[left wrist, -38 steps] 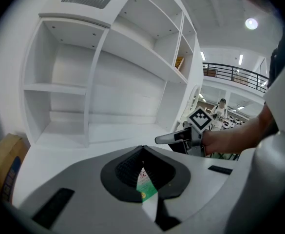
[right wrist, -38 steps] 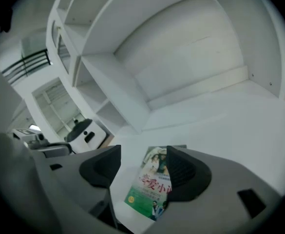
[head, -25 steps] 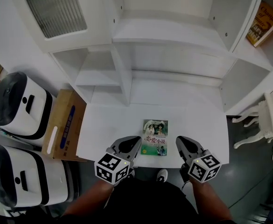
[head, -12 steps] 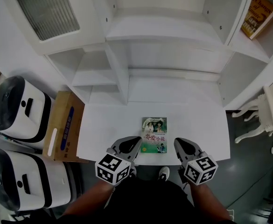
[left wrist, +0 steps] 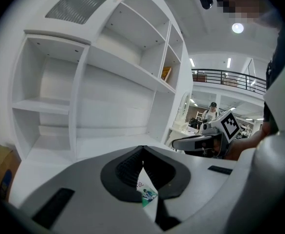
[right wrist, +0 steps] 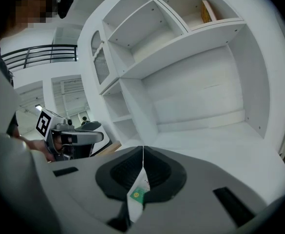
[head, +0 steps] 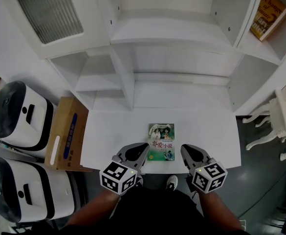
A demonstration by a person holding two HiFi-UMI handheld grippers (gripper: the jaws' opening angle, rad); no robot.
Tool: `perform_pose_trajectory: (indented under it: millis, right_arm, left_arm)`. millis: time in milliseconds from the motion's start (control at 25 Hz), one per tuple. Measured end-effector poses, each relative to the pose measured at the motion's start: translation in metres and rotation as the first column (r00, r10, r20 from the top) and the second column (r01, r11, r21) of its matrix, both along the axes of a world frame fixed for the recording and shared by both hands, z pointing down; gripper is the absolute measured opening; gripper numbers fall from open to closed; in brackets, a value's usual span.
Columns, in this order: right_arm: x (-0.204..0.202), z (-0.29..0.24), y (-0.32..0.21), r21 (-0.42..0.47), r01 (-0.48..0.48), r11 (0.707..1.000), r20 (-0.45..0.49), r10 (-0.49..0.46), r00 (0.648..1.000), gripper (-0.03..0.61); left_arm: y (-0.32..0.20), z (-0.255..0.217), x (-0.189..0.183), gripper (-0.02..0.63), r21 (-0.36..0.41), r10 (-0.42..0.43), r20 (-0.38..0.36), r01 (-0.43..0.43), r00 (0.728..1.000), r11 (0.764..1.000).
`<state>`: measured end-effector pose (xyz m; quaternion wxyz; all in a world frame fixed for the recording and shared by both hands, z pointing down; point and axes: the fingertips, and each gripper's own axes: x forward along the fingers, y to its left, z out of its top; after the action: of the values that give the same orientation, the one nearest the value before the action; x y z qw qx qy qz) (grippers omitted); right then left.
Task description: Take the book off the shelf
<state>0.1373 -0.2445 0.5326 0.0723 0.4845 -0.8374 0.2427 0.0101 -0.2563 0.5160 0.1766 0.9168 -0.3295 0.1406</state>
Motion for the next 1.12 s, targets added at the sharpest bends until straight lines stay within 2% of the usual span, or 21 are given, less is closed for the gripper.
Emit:
perform_pose_trajectory:
  millis: [520,760,920,1120]
  right_arm:
    - [0.014,-0.008,-0.006,0.022,-0.021,1.000,-0.013,0.021,1.000,0.029]
    - [0.058,-0.043,-0.022,0.108,-0.121,0.987,-0.001,0.122,0.993,0.031]
    - [0.105,-0.095,-0.043,0.229,-0.222,0.948,0.000,0.228,0.974,0.032]
    - [0.170,-0.188,-0.069,0.413,-0.312,0.856,-0.024,0.352,0.936,0.031]
  left_arm:
    - [-0.003,-0.005,0.010,0.011,0.025,0.009,0.015,-0.009,1.000,1.000]
    - [-0.007,-0.015,0.014,0.011,0.037,0.005,0.015,-0.006,1.000,0.999]
    - [-0.013,-0.023,0.016,0.011,0.063,0.011,0.029,-0.013,1.000,0.998]
    - [-0.018,-0.026,0.029,0.011,0.072,0.021,0.020,-0.022,1.000,0.997]
